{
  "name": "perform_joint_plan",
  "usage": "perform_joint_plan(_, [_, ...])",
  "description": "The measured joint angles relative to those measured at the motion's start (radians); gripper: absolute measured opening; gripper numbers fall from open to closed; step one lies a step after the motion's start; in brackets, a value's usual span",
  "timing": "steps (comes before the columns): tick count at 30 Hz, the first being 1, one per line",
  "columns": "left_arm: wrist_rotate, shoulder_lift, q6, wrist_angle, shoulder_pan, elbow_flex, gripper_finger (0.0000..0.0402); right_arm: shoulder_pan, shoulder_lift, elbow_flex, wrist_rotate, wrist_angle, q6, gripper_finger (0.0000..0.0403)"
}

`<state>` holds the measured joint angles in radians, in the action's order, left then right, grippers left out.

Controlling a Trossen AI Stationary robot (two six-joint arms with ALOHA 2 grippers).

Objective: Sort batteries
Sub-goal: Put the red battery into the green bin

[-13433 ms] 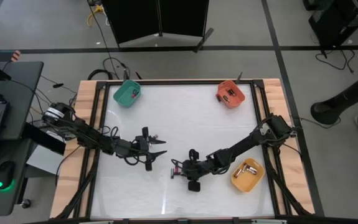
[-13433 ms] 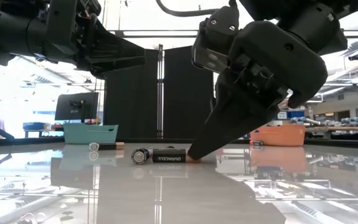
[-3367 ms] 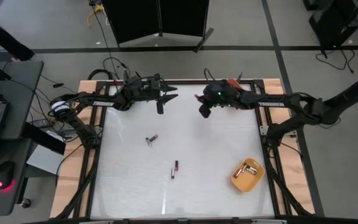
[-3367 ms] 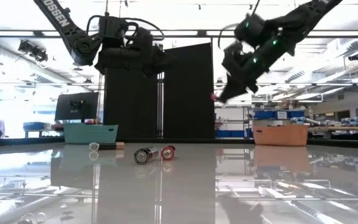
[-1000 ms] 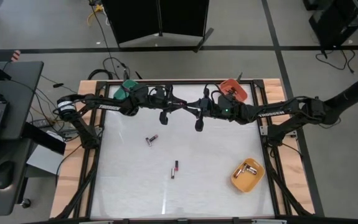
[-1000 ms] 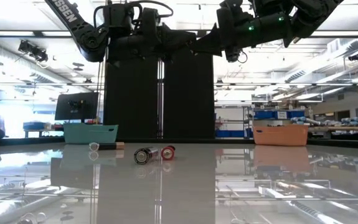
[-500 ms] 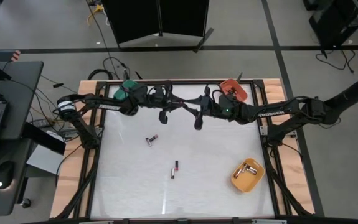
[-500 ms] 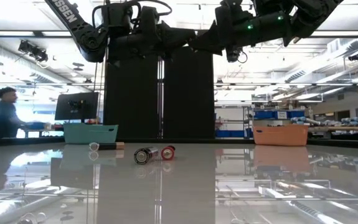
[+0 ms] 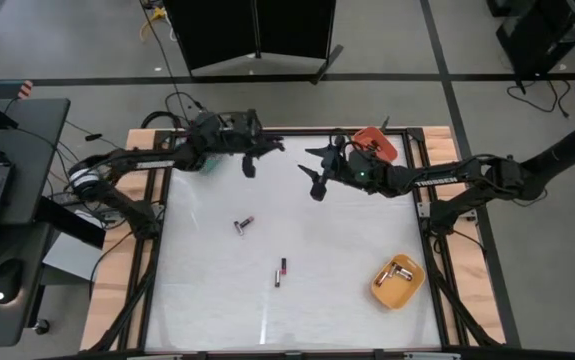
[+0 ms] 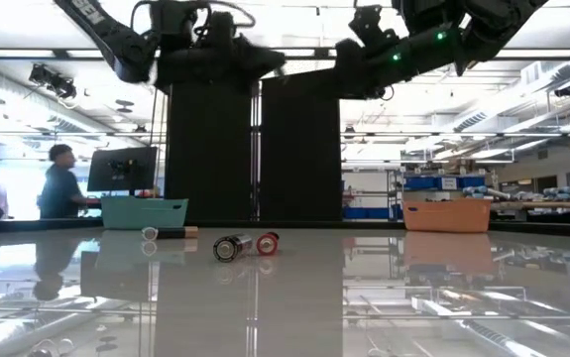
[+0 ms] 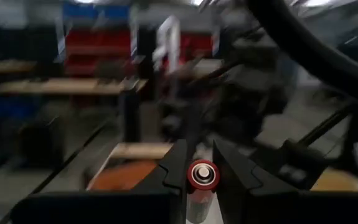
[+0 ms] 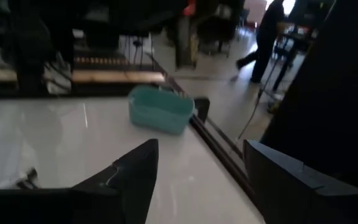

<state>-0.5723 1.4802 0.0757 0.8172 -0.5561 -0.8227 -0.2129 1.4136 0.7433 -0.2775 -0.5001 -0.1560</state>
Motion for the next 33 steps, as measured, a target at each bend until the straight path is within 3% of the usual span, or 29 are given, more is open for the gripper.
perform_joint_plan(3, [0.049,-0.084,-0.057,-0.232,-0.055,-0.001,0.0054,-0.012,0.000,0.000,0.000,0.056,0.024,0.0241])
perform_joint_plan(7, [0.170,-0.166,-0.171,-0.696,-0.122,-0.063,0.0054,-0.029,0.000,0.000,0.000,0.121,0.046,0.0235])
perform_joint_plan(11, [0.335,-0.172,-0.258,-1.059,-0.167,-0.153,0.0054,-0.046,0.000,0.000,0.001,0.154,0.060,0.0231])
perform_joint_plan(15, [0.517,-0.127,-0.281,-1.278,-0.217,-0.218,0.0054,-0.047,0.000,0.000,0.002,0.173,0.060,0.0228])
perform_joint_plan(18, [0.601,-0.078,-0.271,-1.380,-0.274,-0.252,0.0054,-0.047,0.000,0.000,0.005,0.207,0.066,0.0227])
perform_joint_plan(27, [0.628,0.077,-0.268,-1.476,-0.424,-0.264,0.0054,-0.047,0.000,0.000,0.005,0.285,0.086,0.0228])
perform_joint_plan(33, [0.668,0.146,-0.277,-1.532,-0.432,-0.264,0.0054,-0.047,0.000,0.000,0.006,0.285,0.086,0.0225])
